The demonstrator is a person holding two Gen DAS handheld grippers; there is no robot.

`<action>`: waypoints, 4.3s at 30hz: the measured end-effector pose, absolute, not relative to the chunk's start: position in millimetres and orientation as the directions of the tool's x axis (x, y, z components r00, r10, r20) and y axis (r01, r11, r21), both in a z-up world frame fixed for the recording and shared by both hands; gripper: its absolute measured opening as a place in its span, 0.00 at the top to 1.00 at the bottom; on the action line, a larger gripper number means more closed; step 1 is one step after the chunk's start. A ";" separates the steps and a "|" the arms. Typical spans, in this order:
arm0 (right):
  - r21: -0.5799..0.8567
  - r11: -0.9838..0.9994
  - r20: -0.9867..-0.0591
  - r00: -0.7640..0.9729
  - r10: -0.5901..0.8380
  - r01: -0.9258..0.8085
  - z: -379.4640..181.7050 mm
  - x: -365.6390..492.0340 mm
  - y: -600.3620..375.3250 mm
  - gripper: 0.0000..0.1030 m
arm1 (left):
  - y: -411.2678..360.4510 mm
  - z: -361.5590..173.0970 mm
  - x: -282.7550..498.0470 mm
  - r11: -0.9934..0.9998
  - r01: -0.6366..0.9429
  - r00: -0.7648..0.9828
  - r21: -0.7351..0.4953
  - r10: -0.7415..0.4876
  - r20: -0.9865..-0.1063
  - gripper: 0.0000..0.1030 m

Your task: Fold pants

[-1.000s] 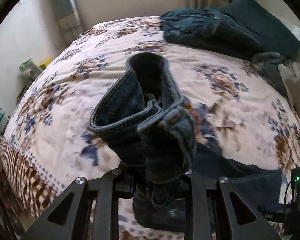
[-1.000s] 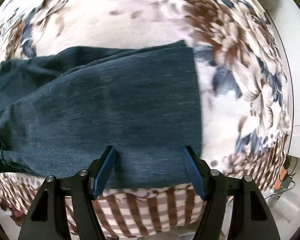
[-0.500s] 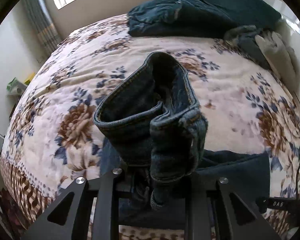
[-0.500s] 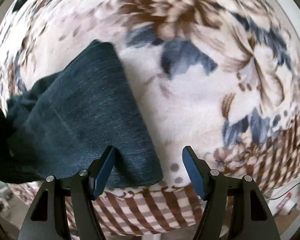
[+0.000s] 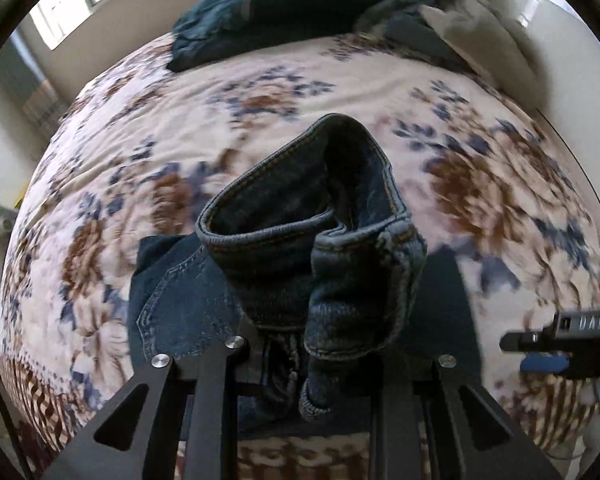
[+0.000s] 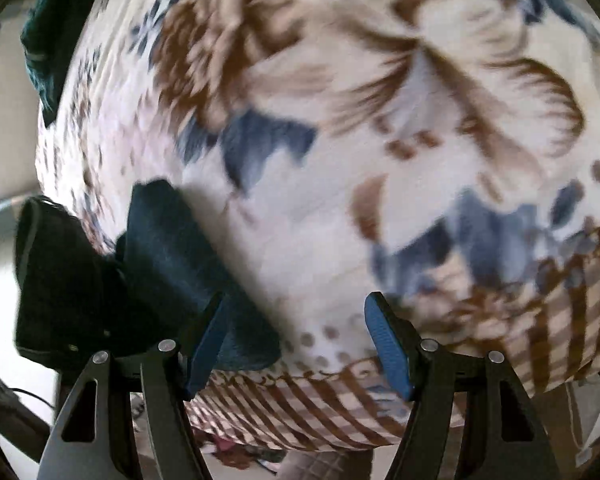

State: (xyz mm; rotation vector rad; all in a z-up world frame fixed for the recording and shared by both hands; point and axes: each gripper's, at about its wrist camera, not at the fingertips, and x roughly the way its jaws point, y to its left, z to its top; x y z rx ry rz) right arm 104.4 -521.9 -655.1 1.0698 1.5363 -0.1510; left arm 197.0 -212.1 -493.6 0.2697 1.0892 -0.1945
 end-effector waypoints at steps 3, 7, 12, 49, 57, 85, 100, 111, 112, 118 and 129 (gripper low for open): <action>0.473 0.552 -0.833 0.144 0.535 0.686 -642.4 93.8 -518.2 0.30 | -238.7 -499.8 186.4 0.932 0.341 0.435 0.120 -0.044 -0.899 0.81; 0.475 0.549 -0.836 0.158 0.525 0.688 -638.5 87.9 -536.1 0.30 | -269.9 -516.9 172.2 0.900 0.403 0.425 0.164 -0.026 -0.905 0.81; 0.484 0.517 -0.829 0.181 0.528 0.706 -638.6 78.9 -553.1 0.30 | -285.7 -542.3 173.6 0.882 0.424 0.400 0.206 0.022 -0.916 0.81; 0.505 0.634 -0.830 0.128 0.543 0.586 -625.8 164.9 -419.2 0.65 | -36.5 -552.3 238.1 0.986 -0.154 0.142 -0.060 -0.038 -0.989 0.01; 0.464 0.646 -0.859 0.130 0.495 0.607 -595.6 147.8 -412.0 0.67 | -46.7 -564.0 237.3 0.986 -0.114 0.097 -0.123 -0.112 -0.989 0.01; 0.521 0.581 -0.851 0.322 0.415 0.626 -552.6 101.5 -423.0 0.88 | -51.5 -571.5 257.1 0.980 -0.053 0.061 -0.190 -0.186 -0.981 0.01; 0.625 0.309 -0.710 0.356 0.607 0.717 -625.6 45.4 -438.2 0.18 | -62.5 -600.2 258.4 0.960 -0.059 0.013 -0.275 -0.275 -0.961 0.01; 0.716 0.221 -0.634 0.484 0.604 0.662 -680.3 89.9 -393.8 0.15 | -48.7 -612.7 258.8 0.923 -0.089 -0.008 -0.375 -0.377 -0.926 0.00; 0.739 0.191 -0.612 0.525 0.591 0.646 -674.9 88.1 -394.5 0.17 | -48.4 -613.0 259.7 0.917 -0.094 -0.005 -0.387 -0.390 -0.921 0.00; 0.700 0.266 -0.663 0.463 0.588 0.663 -681.2 89.2 -385.9 0.20 | -38.3 -617.3 254.8 0.901 -0.091 0.005 -0.424 -0.425 -0.905 0.00; 0.705 0.295 -0.680 0.498 0.538 0.645 -657.4 103.0 -376.5 0.51 | -59.1 -580.1 248.1 0.895 0.025 0.085 -0.446 -0.446 -0.891 0.72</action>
